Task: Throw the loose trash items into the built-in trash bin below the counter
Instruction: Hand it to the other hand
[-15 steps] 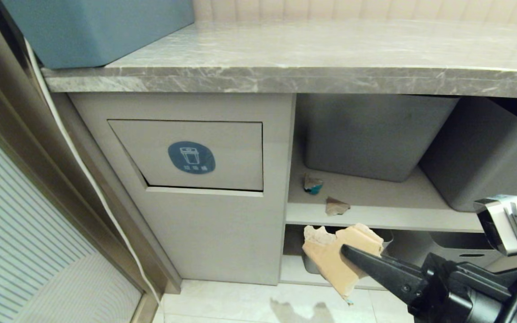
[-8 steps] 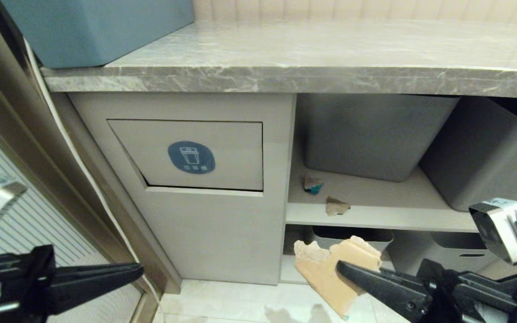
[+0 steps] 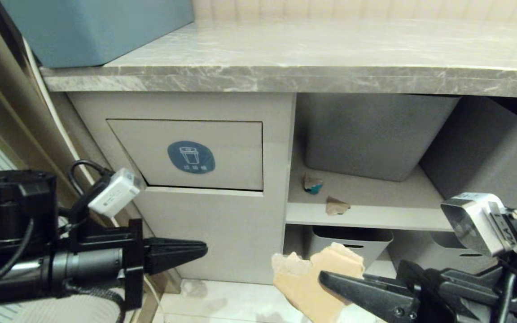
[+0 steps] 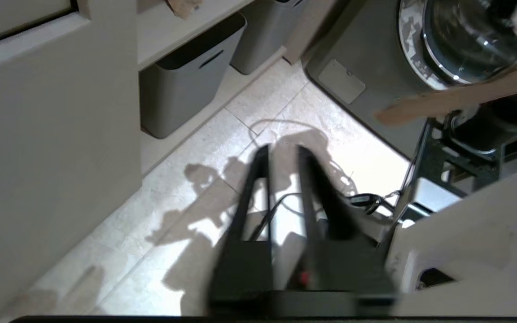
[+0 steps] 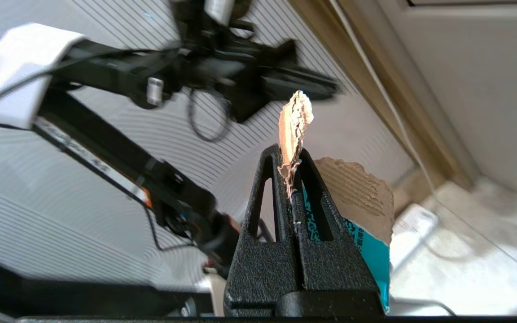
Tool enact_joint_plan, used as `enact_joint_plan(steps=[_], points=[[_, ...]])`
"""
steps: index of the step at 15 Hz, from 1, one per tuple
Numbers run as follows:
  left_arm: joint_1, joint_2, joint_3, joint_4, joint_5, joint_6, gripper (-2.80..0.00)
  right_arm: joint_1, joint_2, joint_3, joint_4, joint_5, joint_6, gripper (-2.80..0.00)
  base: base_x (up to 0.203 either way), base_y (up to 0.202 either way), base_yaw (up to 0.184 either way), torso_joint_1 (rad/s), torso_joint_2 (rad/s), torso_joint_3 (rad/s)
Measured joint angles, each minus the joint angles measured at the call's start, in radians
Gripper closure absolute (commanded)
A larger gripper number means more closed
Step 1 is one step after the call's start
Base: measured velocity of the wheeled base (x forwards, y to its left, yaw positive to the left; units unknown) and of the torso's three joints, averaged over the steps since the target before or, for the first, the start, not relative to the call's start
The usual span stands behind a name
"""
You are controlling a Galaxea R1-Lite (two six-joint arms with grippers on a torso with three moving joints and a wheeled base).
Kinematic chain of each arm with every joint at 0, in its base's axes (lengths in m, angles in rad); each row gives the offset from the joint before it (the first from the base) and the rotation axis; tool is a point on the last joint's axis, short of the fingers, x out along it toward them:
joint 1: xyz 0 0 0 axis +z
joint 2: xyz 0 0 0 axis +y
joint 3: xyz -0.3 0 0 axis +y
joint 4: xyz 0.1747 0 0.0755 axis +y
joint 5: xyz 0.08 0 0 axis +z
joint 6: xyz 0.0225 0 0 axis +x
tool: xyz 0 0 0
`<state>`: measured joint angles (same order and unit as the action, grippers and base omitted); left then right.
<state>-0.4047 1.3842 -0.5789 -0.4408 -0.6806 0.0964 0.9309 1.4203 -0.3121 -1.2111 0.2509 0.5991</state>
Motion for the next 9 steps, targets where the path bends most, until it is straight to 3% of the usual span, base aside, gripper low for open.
enact_joint_plan(steps=[4,7,9], points=[[-0.013,0.082,-0.083,-0.066,-0.001,0.013,-2.80,-0.050,0.105,-0.138,-0.002,0.033,0.009,0.00,0.000,0.000,0.000,0.000,0.00,0.000],[-0.043,0.101,-0.089,-0.132,-0.001,0.015,-2.80,-0.099,0.147,-0.168,-0.002,0.102,0.009,0.00,0.000,0.000,0.000,0.000,0.00,0.000],[-0.079,0.100,-0.075,-0.141,-0.002,0.021,-2.80,-0.117,0.159,-0.174,-0.001,0.108,0.011,0.00,0.000,0.000,0.000,0.000,0.00,0.000]])
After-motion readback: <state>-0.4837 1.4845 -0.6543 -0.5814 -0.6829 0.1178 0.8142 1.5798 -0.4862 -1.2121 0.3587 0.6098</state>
